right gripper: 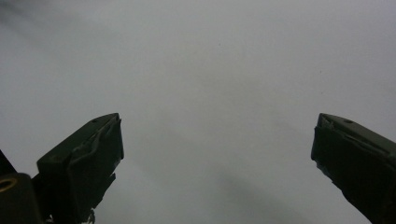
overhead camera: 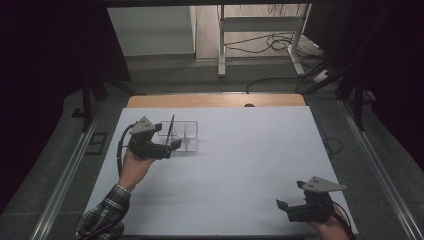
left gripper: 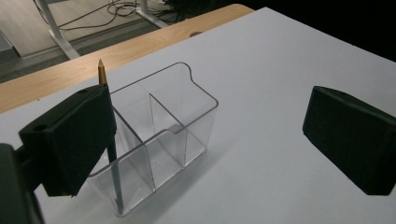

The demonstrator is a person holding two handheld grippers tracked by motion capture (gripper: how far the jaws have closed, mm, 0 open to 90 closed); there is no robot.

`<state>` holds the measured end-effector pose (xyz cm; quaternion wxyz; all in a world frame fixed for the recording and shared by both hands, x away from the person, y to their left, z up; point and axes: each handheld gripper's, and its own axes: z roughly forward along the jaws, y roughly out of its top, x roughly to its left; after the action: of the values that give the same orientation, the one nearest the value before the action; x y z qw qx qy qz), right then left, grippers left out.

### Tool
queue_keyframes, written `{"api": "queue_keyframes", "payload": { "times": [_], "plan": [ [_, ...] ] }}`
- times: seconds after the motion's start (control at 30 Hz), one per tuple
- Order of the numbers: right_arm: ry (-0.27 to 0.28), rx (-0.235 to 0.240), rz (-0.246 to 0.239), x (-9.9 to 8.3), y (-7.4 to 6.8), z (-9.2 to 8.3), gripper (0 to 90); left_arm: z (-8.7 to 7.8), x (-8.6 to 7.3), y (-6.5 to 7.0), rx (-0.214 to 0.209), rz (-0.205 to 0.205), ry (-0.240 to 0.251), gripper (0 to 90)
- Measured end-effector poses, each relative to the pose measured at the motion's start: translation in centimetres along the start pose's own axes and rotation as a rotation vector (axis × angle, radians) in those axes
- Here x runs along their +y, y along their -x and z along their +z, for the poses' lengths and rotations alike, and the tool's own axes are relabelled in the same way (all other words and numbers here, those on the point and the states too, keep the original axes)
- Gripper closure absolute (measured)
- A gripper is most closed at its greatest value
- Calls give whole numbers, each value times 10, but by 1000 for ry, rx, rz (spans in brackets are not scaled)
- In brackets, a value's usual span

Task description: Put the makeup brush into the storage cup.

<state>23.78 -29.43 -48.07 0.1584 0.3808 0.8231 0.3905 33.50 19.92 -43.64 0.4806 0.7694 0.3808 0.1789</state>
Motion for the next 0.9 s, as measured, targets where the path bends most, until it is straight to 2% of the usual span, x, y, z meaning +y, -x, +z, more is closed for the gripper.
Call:
{"api": "queue_keyframes", "payload": {
  "times": [0.23, 0.43, 0.9],
  "plan": [
    [-3, 0, -4, 0, 0, 0, 27, -4, -9, 2, -6, -6, 9, 33],
    [-7, -3, -10, 0, -1, 0, 27, -5, -16, 1, 4, 1, -2, 36],
    [5, 1, -7, 0, 0, -1, 27, -5, -32, 7, -4, 8, -31, 39]
  ]
}}
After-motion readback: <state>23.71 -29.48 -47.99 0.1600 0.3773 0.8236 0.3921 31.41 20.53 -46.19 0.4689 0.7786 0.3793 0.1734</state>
